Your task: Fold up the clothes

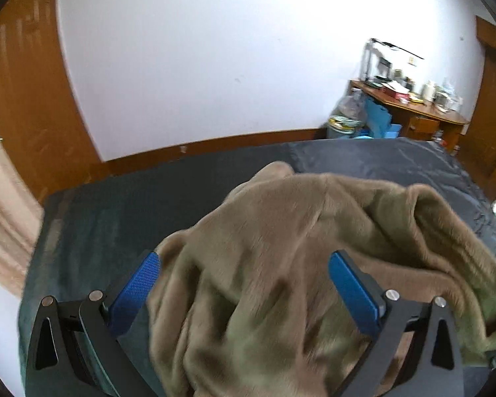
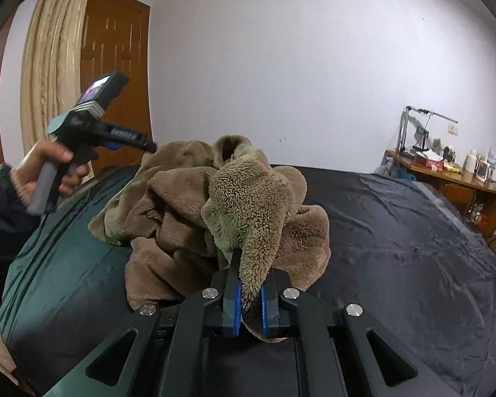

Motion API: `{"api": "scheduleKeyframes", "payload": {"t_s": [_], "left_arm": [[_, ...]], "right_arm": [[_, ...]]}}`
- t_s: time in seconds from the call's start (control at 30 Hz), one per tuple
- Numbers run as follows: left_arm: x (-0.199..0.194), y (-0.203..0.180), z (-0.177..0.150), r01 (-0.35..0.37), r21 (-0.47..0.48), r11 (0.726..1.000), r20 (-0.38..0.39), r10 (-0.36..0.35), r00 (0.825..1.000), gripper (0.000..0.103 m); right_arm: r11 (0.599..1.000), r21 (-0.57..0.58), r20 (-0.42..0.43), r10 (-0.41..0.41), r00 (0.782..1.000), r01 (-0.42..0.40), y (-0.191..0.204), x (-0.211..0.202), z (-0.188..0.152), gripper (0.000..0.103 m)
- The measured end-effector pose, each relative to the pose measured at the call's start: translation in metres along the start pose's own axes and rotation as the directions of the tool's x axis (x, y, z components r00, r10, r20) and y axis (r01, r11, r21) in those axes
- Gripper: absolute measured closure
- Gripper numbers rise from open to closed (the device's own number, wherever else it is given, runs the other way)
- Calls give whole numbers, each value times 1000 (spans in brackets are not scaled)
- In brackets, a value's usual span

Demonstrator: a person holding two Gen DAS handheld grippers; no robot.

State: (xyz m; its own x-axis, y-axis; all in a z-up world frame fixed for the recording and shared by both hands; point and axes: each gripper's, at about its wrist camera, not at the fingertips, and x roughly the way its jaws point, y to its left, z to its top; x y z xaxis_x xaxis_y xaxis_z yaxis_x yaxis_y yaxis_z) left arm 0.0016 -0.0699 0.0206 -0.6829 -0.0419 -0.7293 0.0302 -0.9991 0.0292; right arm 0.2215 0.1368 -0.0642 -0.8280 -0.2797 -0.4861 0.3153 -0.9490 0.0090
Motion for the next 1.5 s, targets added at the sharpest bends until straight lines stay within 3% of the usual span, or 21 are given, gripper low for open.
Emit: {"api": "scheduleKeyframes", "payload": {"t_s": [0.2,0.5,0.6,0.7,0.77,0.83,0.93,1.17,1.37,1.5], "left_arm": [[29,-24,19,70,134,989,-39,-66,997,0],[69,-50,29,140,251,958,-125,-112,986,0],[80,-50,27,122,248,961,-131,-91,987,1],[77,-50,22,94,241,966,-113,-68,991,12],[70,-48,17,62,222,973,-99,-41,994,29],[58,-41,12,52,178,983,-89,-37,995,56],[32,-24,1,110,77,991,-62,-105,993,78],[-37,-7,-46,130,29,991,37,-131,991,85],[-109,1,-105,183,-6,983,125,-181,975,86],[-128,-3,-148,171,50,984,108,-175,979,78]], "right_arm": [[1000,16,-28,16,999,-16,-12,7,-8,94],[996,69,-65,54,996,-49,-30,18,-15,94],[996,71,-68,63,996,-58,-29,19,-15,94],[996,64,-70,62,996,-57,-28,18,-16,94],[997,61,-70,56,996,-52,-26,18,-16,94],[997,58,-68,48,997,-44,-26,16,-17,94],[998,56,-62,28,998,-24,-27,13,-17,94],[998,51,-57,-25,998,28,-27,7,-16,94],[994,47,-63,-92,994,95,-26,4,-17,94],[991,65,-82,-109,991,115,-29,5,-15,93]]}}
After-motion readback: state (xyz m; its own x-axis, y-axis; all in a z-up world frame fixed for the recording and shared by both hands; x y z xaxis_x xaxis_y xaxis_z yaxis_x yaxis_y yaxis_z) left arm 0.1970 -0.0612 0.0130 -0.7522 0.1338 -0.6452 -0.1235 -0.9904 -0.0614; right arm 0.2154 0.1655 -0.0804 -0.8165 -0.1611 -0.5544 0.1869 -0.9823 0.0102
